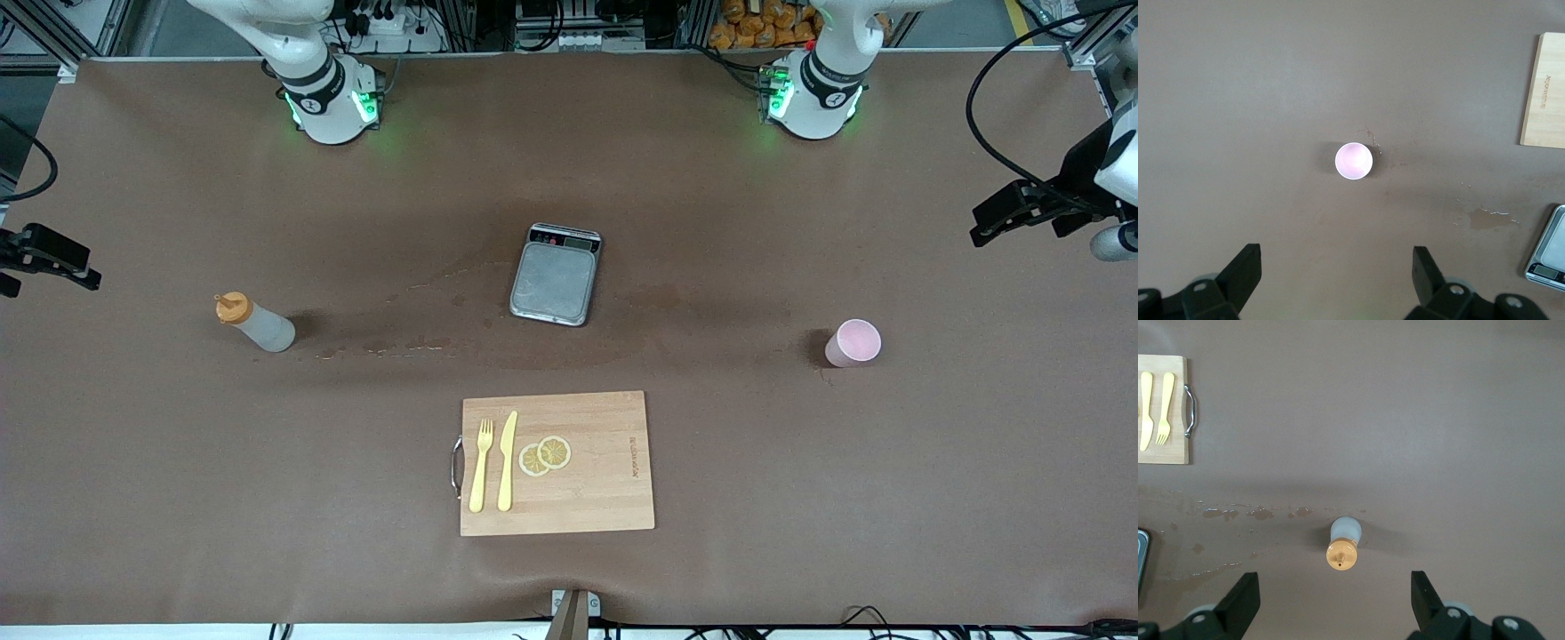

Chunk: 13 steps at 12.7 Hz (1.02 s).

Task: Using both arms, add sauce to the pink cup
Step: 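Move the left gripper toward the pink cup while the right gripper moves out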

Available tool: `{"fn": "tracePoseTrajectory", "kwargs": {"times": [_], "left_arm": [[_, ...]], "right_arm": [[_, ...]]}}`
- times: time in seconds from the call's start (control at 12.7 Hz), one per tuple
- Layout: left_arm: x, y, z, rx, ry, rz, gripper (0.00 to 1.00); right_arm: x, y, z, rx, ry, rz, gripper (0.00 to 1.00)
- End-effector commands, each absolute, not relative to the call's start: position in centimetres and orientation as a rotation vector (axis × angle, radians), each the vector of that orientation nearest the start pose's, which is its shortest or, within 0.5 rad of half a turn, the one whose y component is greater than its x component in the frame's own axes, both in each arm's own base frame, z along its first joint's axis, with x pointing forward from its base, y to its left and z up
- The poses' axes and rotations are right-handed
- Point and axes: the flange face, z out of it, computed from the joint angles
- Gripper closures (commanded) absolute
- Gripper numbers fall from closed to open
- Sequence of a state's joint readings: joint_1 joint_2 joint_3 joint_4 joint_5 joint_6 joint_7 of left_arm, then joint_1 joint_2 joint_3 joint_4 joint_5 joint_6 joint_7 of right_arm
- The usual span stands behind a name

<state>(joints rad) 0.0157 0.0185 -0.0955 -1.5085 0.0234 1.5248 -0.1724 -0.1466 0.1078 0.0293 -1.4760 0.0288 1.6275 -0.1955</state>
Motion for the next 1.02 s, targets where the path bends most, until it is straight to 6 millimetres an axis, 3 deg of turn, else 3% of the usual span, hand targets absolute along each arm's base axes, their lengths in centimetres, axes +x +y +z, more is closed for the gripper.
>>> {"fn": "tracePoseTrajectory", "kwargs": {"times": [0.0, 0.24, 0.47, 0.55, 0.71, 0.86, 0.94], "left_arm": [[55.3, -3.5, 63.8, -3.099, -0.113, 0.024, 0.0], [56.4, -2.2, 61.8, -3.105, -0.147, 0.074, 0.0], [57.3, -2.1, 58.9, -3.106, -0.146, 0.086, 0.0], [57.4, -1.9, 57.7, -3.105, -0.152, 0.088, 0.0], [57.8, -1.6, 54.8, -3.105, -0.155, 0.086, 0.0], [58.1, -2.2, 51.3, -3.106, -0.146, 0.088, 0.0], [58.1, -2.2, 49.4, -3.108, -0.146, 0.079, 0.0]], "right_arm": [[59.0, -7.8, 60.7, -3.105, -0.097, -0.058, 0.0], [59.9, -10.6, 58.0, -3.095, -0.029, -0.004, 0.0], [62.3, -13.4, 52.0, -3.085, 0.03, 0.071, 0.0], [62.9, -13.8, 50.2, -3.082, 0.036, 0.099, 0.0], [63.0, -15.7, 48.6, -3.06, 0.088, 0.117, 0.0], [64.2, -16.5, 45.7, -3.067, 0.094, 0.115, 0.0], [64.2, -17.0, 45.2, -3.062, 0.103, 0.119, 0.0]]}}
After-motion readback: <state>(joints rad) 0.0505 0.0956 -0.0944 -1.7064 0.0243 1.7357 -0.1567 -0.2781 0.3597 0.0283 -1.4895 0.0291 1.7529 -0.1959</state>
